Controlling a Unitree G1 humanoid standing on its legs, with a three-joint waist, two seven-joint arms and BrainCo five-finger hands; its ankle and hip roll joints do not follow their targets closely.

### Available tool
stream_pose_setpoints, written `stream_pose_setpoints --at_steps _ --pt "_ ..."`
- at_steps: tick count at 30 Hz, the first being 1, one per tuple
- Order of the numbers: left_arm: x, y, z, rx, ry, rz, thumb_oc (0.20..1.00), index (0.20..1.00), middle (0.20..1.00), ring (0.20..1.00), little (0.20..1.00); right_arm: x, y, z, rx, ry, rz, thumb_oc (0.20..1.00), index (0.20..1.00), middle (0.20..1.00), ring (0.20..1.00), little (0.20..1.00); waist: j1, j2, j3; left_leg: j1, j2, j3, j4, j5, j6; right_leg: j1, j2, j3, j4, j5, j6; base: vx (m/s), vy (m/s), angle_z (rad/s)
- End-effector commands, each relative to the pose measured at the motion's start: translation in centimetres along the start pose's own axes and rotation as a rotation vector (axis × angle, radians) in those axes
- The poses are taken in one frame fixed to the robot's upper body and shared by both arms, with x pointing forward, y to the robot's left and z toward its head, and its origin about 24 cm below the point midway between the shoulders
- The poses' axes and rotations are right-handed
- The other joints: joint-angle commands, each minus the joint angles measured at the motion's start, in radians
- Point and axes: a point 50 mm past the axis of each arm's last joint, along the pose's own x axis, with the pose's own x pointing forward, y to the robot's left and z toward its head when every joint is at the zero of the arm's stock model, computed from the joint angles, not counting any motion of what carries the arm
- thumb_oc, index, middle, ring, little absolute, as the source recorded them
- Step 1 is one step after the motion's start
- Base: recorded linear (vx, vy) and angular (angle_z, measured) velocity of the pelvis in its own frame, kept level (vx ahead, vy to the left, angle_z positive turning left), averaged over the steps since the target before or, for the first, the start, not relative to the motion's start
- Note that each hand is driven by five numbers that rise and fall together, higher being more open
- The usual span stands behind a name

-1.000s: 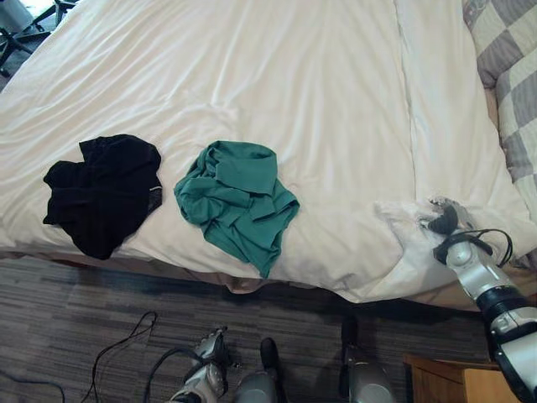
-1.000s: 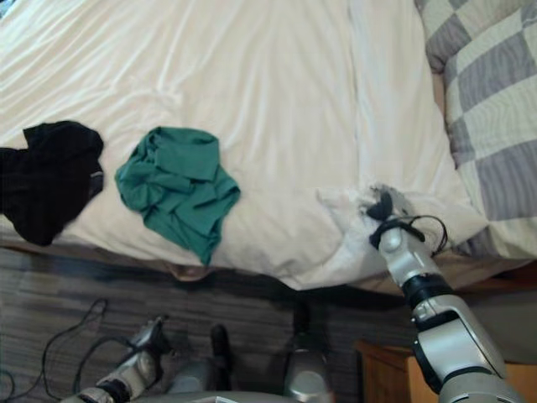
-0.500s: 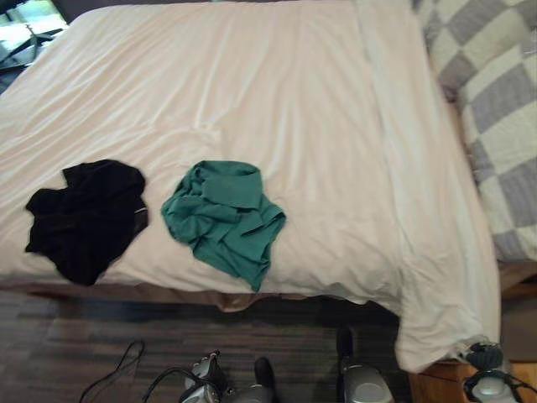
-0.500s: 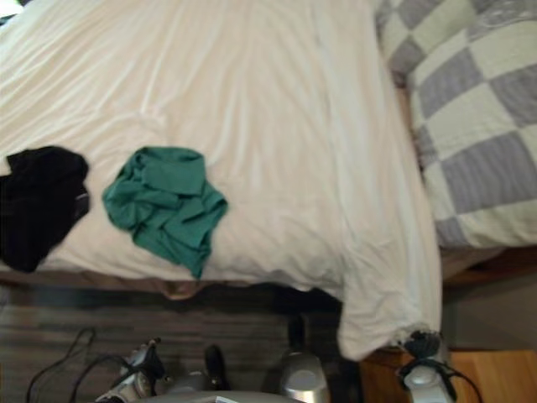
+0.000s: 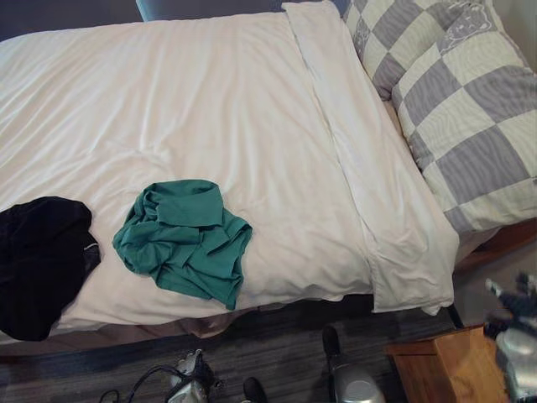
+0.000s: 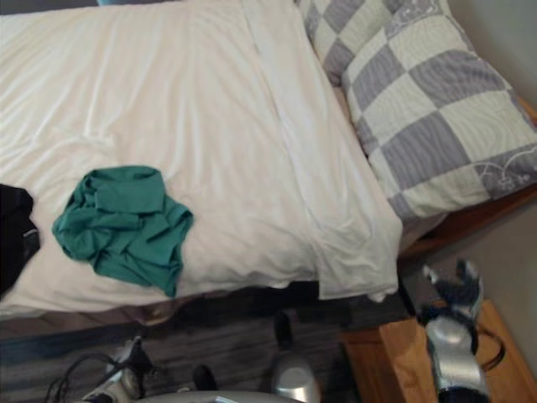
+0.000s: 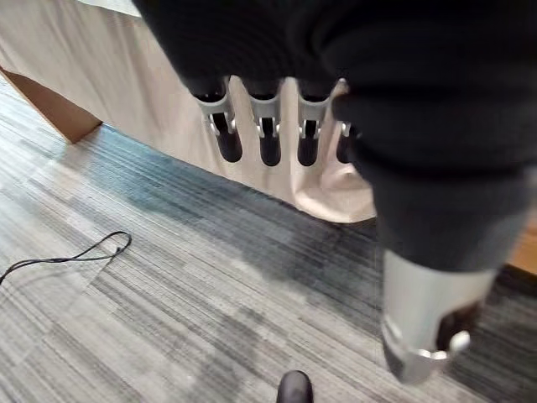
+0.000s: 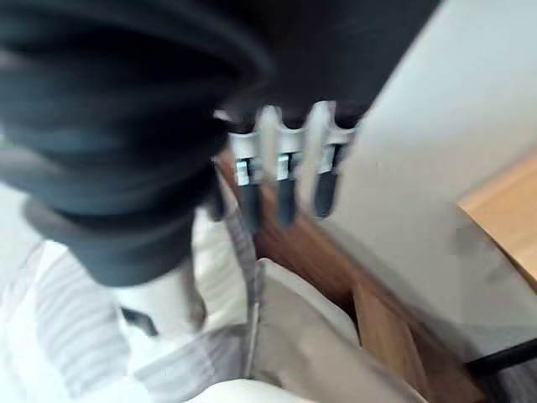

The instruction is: Tidy up the quilt and then pick up the clothes from the bed and put them into the laundry hamper.

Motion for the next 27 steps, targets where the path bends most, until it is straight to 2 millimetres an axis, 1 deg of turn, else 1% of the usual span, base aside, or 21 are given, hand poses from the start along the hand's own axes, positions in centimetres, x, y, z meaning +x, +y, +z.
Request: stream_pose_setpoints --at_steps 1,2,3,5,8,9,10,11,13,14,15,17,18,19,21,22,23,24,25,26,27 --pt "0.6 1.8 0.0 0.002 0.011 0.043 1.0 1.0 1.0 1.0 1.0 2.2 1.9 5.1 -0.006 -0.176 0.036 0.2 0.2 0.2 0.2 0.2 0.072 -0.019 0.042 0.017 0.037 -0.01 0.002 -0.068 -0.05 0.032 -0.098 -0.016 0.075 -0.158 0.113 -0.01 -0.037 0.04" --pt "0.6 1.8 0.2 -0.001 0.006 0.043 1.0 1.0 1.0 1.0 1.0 2.3 2.7 5.3 -0.048 -0.182 0.065 0.2 0.2 0.2 0.2 0.2 0.078 -0.015 0.042 0.015 0.037 -0.014 0.002 -0.067 -0.05 0.033 -0.099 -0.021 0.072 -0.157 0.111 0.0 0.0 0.0" --pt "0.6 1.8 0.2 -0.001 0.006 0.043 1.0 1.0 1.0 1.0 1.0 2.3 2.7 5.3 -0.048 -0.182 0.065 0.2 0.2 0.2 0.2 0.2 0.077 -0.015 0.042 0.015 0.037 -0.014 0.002 -0.067 -0.05 0.033 -0.099 -0.021 0.072 -0.157 0.111 0.0 -0.049 0.2" --pt "0.5 1.4 0.8 0.005 -0.022 0.036 1.0 1.0 1.0 1.0 1.0 2.7 4.7 3.9 -0.129 -0.094 0.122 0.2 0.2 0.2 0.2 0.2 0.102 -0.003 0.043 0.007 0.037 -0.025 0.002 -0.06 -0.052 0.041 -0.1 -0.036 0.066 -0.158 0.106 0.0 -0.051 0.4" --pt "0.4 1.0 1.4 0.034 -0.045 0.027 1.0 1.0 1.0 1.0 1.0 1.9 6.5 -0.5 -0.188 0.12 0.18 0.2 0.2 0.2 0.2 0.2 0.111 0.007 0.045 -0.004 0.037 -0.036 0.002 -0.053 -0.054 0.045 -0.099 -0.05 0.062 -0.158 0.104 -0.01 -0.011 0.34" --pt "0.4 0.9 1.6 0.038 -0.052 0.029 1.0 1.0 1.0 1.0 1.0 1.1 7.1 -2.4 -0.188 0.217 0.197 0.2 0.2 0.2 0.2 0.2 0.112 0.011 0.048 -0.007 0.037 -0.041 0.002 -0.051 -0.054 0.047 -0.099 -0.053 0.059 -0.157 0.103 -0.01 0.004 0.16" --pt "0.4 0.9 1.6 0.038 -0.052 0.029 1.0 1.0 1.0 1.0 1.0 1.1 7.1 -2.4 -0.188 0.217 0.197 0.2 0.2 0.2 0.2 0.2 0.112 0.011 0.047 -0.008 0.037 -0.04 0.002 -0.051 -0.054 0.046 -0.099 -0.053 0.059 -0.157 0.103 -0.02 0.018 0.13" --pt "0.3 0.6 1.9 0.042 -0.056 0.025 1.0 1.0 1.0 1.0 1.0 -1.9 8.0 -6.8 -0.215 0.421 0.255 0.2 0.2 0.2 0.2 0.2 0.11 0.016 0.054 -0.009 0.035 -0.044 0.002 -0.053 -0.053 0.053 -0.099 -0.06 0.056 -0.159 0.105 -0.02 0.02 0.14" --pt "0.2 0.1 1.6 0.061 -0.041 0.01 1.0 1.0 1.0 1.0 1.0 -5.2 8.5 -10.4 -0.293 0.566 0.336 0.2 0.2 0.2 0.2 0.2 0.107 0.018 0.054 -0.012 0.034 -0.048 0.002 -0.053 -0.052 0.055 -0.101 -0.067 0.057 -0.16 0.105 -0.01 0.023 0.14" --pt "0.2 0.1 1.6 0.061 -0.041 0.01 1.0 1.0 1.0 1.0 1.0 -5.2 8.5 -10.4 -0.293 0.566 0.337 0.2 0.2 0.2 0.2 0.2 0.107 0.017 0.051 -0.015 0.034 -0.048 0.002 -0.05 -0.052 0.051 -0.1 -0.067 0.056 -0.157 0.104 0.02 0.042 0.13" --pt "0.1 -0.3 1.1 0.056 -0.016 0.001 1.0 1.0 1.0 1.0 1.0 -9.0 7.7 -13.9 -0.319 0.727 0.371 0.2 0.2 0.2 0.2 0.2 0.099 0.015 0.049 -0.016 0.031 -0.049 0.002 -0.051 -0.051 0.053 -0.102 -0.07 0.057 -0.156 0.106 0.01 0.056 0.07" --pt "-0.1 -0.9 0.6 0.044 0.002 -0.01 1.0 1.0 1.0 1.0 1.0 -13.3 6.7 -17.0 -0.365 0.877 0.419 0.2 0.2 0.2 0.2 0.2 0.089 0.007 0.05 -0.012 0.027 -0.052 0.002 -0.057 -0.048 0.057 -0.105 -0.073 0.06 -0.156 0.111 0.0 0.077 0.02" --pt "-0.1 -0.9 0.4 0.058 0.007 -0.012 1.0 1.0 1.0 1.0 1.0 -16.2 5.7 -18.7 -0.439 0.966 0.48 0.2 0.2 0.2 0.2 0.2 0.083 0.0 0.05 -0.014 0.025 -0.055 0.002 -0.06 -0.044 0.054 -0.107 -0.075 0.061 -0.153 0.116 -0.02 0.072 0.03" --pt "-0.1 -0.8 0.2 0.071 0.008 -0.007 1.0 1.0 1.0 1.0 1.0 -18.1 5.1 -19.7 -0.461 1.022 0.499 0.2 0.2 0.2 0.2 0.2 0.079 -0.007 0.047 -0.019 0.021 -0.054 0.002 -0.06 -0.04 0.044 -0.108 -0.07 0.064 -0.147 0.117 -0.03 0.086 0.05" --pt "0.0 -0.5 0.2 0.123 -0.01 -0.001 1.0 1.0 1.0 1.0 1.0 -20.7 3.8 -20.9 -0.51 1.105 0.536 0.2 0.2 0.2 0.2 0.2 0.073 -0.021 0.06 -0.023 0.014 -0.055 0.002 -0.063 -0.033 0.028 -0.111 -0.06 0.076 -0.141 0.124 -0.07 0.094 -0.03" --pt "0.1 -0.1 0.4 0.145 -0.025 0.007 1.0 1.0 1.0 1.0 1.0 -21.4 3.3 -21.3 -0.537 1.13 0.556 0.906 0.906 0.906 0.906 0.906 0.071 -0.029 0.07 -0.028 0.011 -0.054 0.002 -0.063 -0.03 0.012 -0.113 -0.052 0.087 -0.137 0.129 -0.13 0.102 -0.13" --pt "0.3 0.6 0.9 0.164 -0.05 0.025 1.0 1.0 1.0 1.0 1.0 -21.7 3.1 -21.4 -0.552 1.136 0.572 1.0 1.0 1.0 1.0 1.0 0.07 -0.037 0.084 -0.037 0.008 -0.05 0.002 -0.063 -0.027 -0.015 -0.114 -0.04 0.107 -0.132 0.135 -0.2 0.094 -0.21" --pt "0.6 1.6 1.5 0.171 -0.071 0.051 1.0 1.0 1.0 1.0 1.0 -21.5 3.3 -21.3 -0.562 1.118 0.582 1.0 1.0 1.0 1.0 1.0 0.066 -0.042 0.105 -0.043 0.008 -0.047 0.002 -0.062 -0.024 -0.049 -0.111 -0.031 0.139 -0.121 0.142 -0.15 0.06 -0.21" --pt "0.6 1.6 1.5 0.171 -0.071 0.052 1.0 1.0 1.0 1.0 1.0 -21.5 3.3 -21.3 -0.561 1.117 0.582 1.0 1.0 1.0 1.0 1.0 0.068 -0.043 0.104 -0.044 0.008 -0.044 0.002 -0.062 -0.024 -0.055 -0.111 -0.028 0.144 -0.123 0.142 -0.25 0.099 -0.25" --pt "0.9 3.0 2.3 0.171 -0.094 0.086 1.0 1.0 1.0 1.0 1.0 -20.5 3.9 -20.9 -0.564 1.062 0.597 1.0 1.0 1.0 1.0 1.0 0.069 -0.039 0.133 -0.054 0.016 -0.024 0.002 -0.059 -0.019 -0.1 -0.089 -0.046 0.239 -0.144 0.143 -0.23 0.116 -0.33" --pt "1.0 3.5 2.7 0.169 -0.105 0.095 1.0 1.0 1.0 1.0 1.0 -20.1 4.5 -20.5 -0.559 1.023 0.616 1.0 1.0 1.0 1.0 1.0 0.065 -0.032 0.136 -0.063 0.021 -0.015 0.002 -0.05 -0.016 -0.111 -0.053 -0.049 0.306 -0.18 0.127 -0.28 0.16 -0.36"
